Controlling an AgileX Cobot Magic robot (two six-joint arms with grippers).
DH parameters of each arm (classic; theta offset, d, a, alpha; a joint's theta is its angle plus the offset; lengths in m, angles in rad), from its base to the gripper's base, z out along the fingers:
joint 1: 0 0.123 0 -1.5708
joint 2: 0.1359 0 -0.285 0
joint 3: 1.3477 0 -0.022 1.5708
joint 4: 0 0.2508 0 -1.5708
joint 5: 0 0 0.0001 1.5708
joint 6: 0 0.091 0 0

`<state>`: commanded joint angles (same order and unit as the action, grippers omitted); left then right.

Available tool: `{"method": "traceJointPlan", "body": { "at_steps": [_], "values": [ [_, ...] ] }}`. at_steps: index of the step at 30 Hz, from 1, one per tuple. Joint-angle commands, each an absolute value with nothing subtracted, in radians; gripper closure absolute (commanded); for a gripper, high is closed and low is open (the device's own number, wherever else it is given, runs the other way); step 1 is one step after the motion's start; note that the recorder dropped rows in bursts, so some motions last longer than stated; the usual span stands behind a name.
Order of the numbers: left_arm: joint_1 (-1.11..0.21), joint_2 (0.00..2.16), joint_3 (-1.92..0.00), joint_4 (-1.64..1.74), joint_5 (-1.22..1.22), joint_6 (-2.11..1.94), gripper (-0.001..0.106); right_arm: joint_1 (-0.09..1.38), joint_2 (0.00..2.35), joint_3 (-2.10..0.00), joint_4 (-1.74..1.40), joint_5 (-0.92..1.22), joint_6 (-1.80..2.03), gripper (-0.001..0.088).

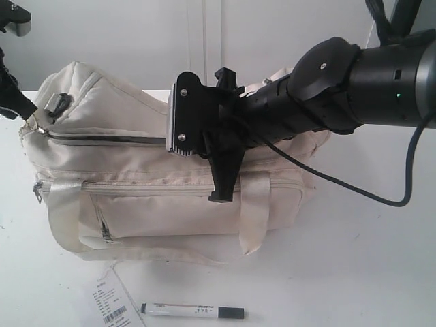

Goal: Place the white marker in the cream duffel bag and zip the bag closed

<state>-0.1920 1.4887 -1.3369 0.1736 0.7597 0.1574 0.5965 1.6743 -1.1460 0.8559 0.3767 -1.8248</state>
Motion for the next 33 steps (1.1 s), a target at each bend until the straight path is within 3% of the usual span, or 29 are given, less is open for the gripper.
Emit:
{"method": "traceJointPlan", "body": {
  "at_steps": [2,11,18,23,30,33],
  "values": [
    [-0.192,1.473,-1.337,0.180,0.779,0.141,0.042,0.596,1.674,-1.146,0.856,0.377,-1.825,0.0868],
    [-0.192,1.309,-1.337,-0.074,0.880,0.265,0.042,0.596,1.674,-1.146,0.856,0.367,-1.825,0.0834],
    [-0.192,1.244,-1.204,-0.278,0.869,0.359,0.042,0.596,1.674,-1.146,0.856,0.351,-1.825,0.0547],
    [-0.181,1.157,-1.031,-0.271,0.712,0.331,0.042,0.596,1.658,-1.146,0.856,0.314,-1.740,0.0303],
    [-0.186,1.113,-0.876,-0.391,0.582,0.340,0.042,0.596,1.611,-1.152,0.858,0.330,-1.530,0.0288],
    [-0.191,1.113,-0.833,-0.556,0.558,0.450,0.042,0.596,1.611,-1.155,0.855,0.333,-1.509,0.0344]
  ]
}}
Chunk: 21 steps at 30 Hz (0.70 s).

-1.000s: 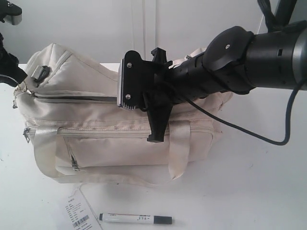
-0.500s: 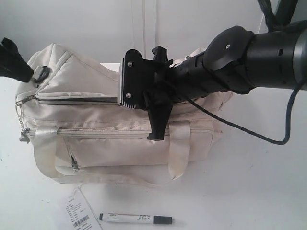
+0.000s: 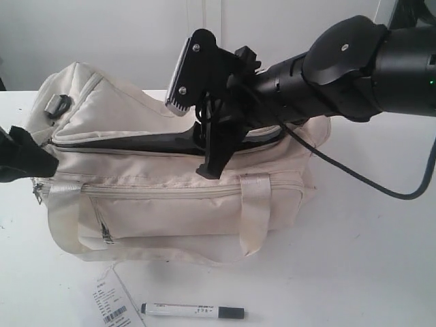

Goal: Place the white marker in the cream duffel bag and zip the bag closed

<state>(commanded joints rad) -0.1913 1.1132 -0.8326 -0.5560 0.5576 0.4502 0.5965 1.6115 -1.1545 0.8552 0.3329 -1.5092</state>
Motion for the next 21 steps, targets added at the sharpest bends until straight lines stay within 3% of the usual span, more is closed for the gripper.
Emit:
{"method": "traceJointPlan", "body": {
  "at_steps": [2,5,11,14,21],
  "values": [
    [-0.191,1.113,-0.807,-0.690,0.537,0.553,0.042,0.596,1.623,-1.155,0.855,0.330,-1.509,0.0430],
    [-0.191,1.113,-0.802,-0.758,0.528,0.608,0.042,0.596,1.640,-1.155,0.855,0.336,-1.514,0.0446],
    [-0.191,1.113,-0.802,-0.742,0.557,0.609,0.042,0.596,1.644,-1.155,0.792,0.323,-1.521,0.0868],
    [-0.213,1.129,-0.802,-0.746,0.551,0.741,0.042,0.596,1.644,-1.156,0.792,0.268,-1.502,0.0868],
    [-0.351,1.142,-0.799,-0.740,0.545,1.497,0.042,0.596,1.642,-1.156,0.795,0.222,-1.502,0.0868]
  ]
}}
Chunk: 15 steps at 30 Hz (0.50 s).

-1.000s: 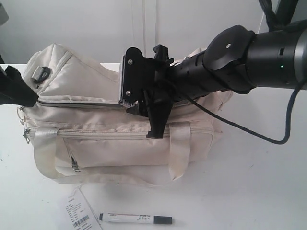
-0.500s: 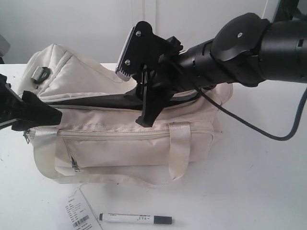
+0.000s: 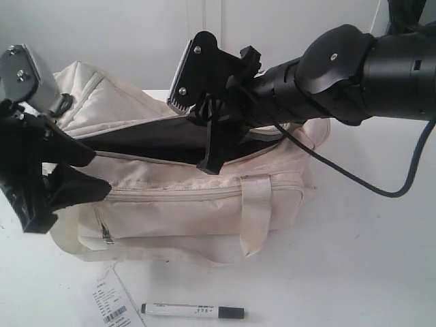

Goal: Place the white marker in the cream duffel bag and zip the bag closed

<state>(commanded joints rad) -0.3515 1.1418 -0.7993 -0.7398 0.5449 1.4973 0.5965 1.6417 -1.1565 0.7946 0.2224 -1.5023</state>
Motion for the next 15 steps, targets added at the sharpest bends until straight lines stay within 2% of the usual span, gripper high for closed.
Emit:
{"method": "traceJointPlan", "body": {
  "at_steps": [2,7,15],
  "values": [
    [-0.354,1.157,-0.799,-0.742,0.538,1.624,0.043,0.596,1.642,-1.156,0.795,0.222,-1.502,0.0868],
    [-0.361,1.274,-0.799,-0.757,0.469,1.640,0.049,0.596,1.642,-1.167,0.795,0.222,-1.496,0.0868],
    [-0.361,1.367,-0.799,-0.768,0.351,1.656,0.049,0.596,1.639,-1.197,0.795,0.235,-1.477,0.0868]
  ]
}}
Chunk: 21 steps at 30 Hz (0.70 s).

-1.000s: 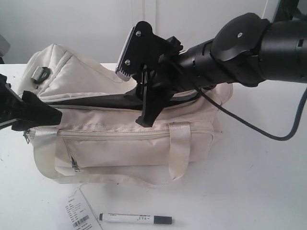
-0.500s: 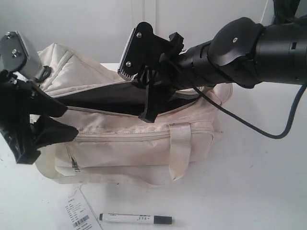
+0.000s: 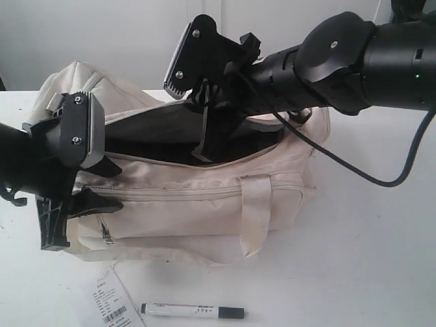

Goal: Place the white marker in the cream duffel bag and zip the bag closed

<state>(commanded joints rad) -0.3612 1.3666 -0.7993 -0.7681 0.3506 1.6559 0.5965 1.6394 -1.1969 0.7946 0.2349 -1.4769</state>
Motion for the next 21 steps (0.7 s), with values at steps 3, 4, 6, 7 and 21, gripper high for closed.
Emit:
{"method": "traceJointPlan", "body": {
  "at_steps": [3,4,6,7,21],
  "values": [
    [-0.361,1.384,-0.799,-0.768,0.324,1.656,0.059,0.596,1.639,-1.197,0.795,0.237,-1.477,0.0868],
    [-0.361,1.387,-0.799,-0.768,0.324,1.656,0.064,0.596,1.639,-1.197,0.795,0.237,-1.477,0.0868],
    [-0.361,1.391,-0.799,-0.768,0.336,1.656,0.081,0.596,1.639,-1.197,0.795,0.237,-1.477,0.0868],
    [-0.361,1.395,-0.799,-0.768,0.341,1.656,0.091,0.596,1.639,-1.197,0.795,0.237,-1.477,0.0868],
    [-0.361,1.395,-0.799,-0.804,0.352,1.654,0.105,0.596,1.639,-1.293,0.795,-0.011,-1.451,0.0868]
  ]
}}
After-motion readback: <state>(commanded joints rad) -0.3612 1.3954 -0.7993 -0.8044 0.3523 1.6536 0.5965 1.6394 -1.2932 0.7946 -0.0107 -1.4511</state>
